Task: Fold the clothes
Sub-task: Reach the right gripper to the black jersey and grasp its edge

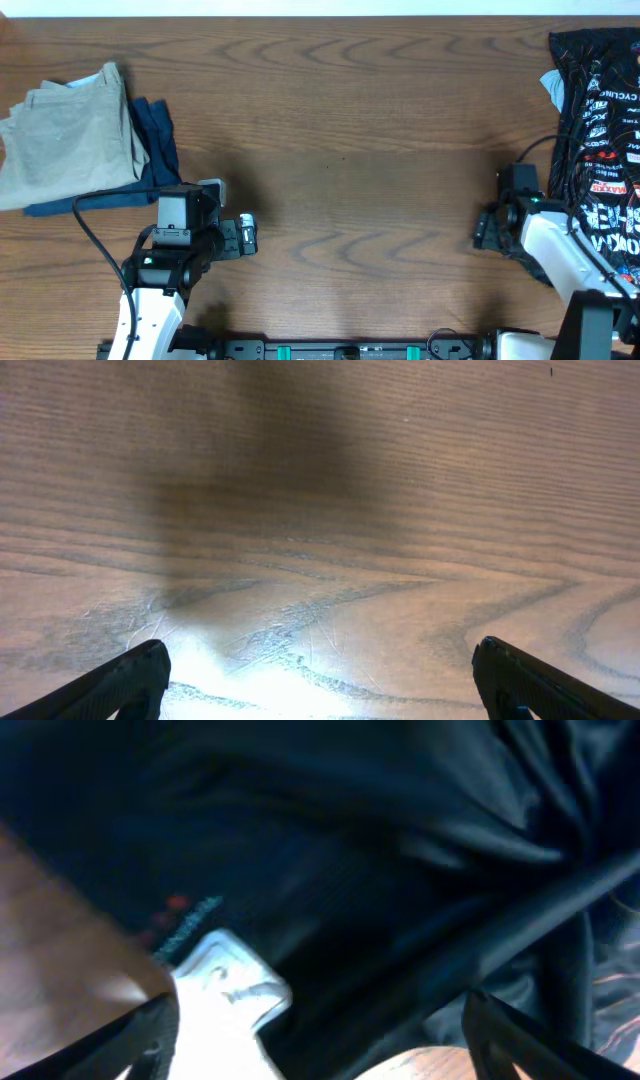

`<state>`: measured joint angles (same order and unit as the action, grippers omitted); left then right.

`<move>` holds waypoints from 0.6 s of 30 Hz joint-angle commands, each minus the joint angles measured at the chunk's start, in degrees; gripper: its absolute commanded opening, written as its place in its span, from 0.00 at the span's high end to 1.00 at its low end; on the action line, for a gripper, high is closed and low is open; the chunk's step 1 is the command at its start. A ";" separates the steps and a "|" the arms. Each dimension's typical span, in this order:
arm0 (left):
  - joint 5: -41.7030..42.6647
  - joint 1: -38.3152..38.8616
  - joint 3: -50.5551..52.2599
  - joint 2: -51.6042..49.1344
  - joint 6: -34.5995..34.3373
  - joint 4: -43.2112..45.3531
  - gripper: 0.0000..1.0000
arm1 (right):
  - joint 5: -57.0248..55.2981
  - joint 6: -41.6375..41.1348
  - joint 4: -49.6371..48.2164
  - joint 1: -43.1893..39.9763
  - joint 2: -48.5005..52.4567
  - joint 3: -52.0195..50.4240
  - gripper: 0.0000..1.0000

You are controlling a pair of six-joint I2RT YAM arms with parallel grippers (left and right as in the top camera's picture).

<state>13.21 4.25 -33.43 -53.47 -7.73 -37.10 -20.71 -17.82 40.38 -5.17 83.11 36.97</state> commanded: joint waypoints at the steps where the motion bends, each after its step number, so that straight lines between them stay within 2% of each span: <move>1: 0.33 0.17 -1.20 -0.07 -0.55 -0.15 0.02 | -3.32 -1.92 0.24 -2.89 3.48 -1.20 0.23; 2: 0.33 0.17 -1.20 -0.07 -0.52 -0.15 0.02 | -3.28 -1.92 0.24 -3.54 4.07 -1.20 0.32; 4: 0.33 0.17 -1.20 -0.07 -0.52 -0.15 0.02 | -3.28 -1.90 0.11 -4.35 4.66 -1.20 0.61; 6: 0.33 0.17 -1.20 -0.07 -0.52 -0.13 0.02 | -3.26 -1.90 -0.15 -4.63 4.63 -1.18 0.83; 8: 0.33 0.17 -1.20 -0.07 -0.52 -0.13 0.02 | -2.69 -1.92 -0.66 -4.63 4.59 -1.14 0.99; 13: 0.33 0.17 -1.20 -0.07 -0.52 -0.13 0.02 | 2.34 -1.86 0.17 -4.63 2.99 1.84 0.99; 18: 0.33 0.17 -1.20 -0.07 -0.52 -0.15 0.02 | 7.23 -1.57 7.13 -4.68 -2.58 14.23 0.99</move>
<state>13.23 4.25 -33.45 -53.47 -7.73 -37.12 -17.54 -19.11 46.00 -9.74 84.95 43.05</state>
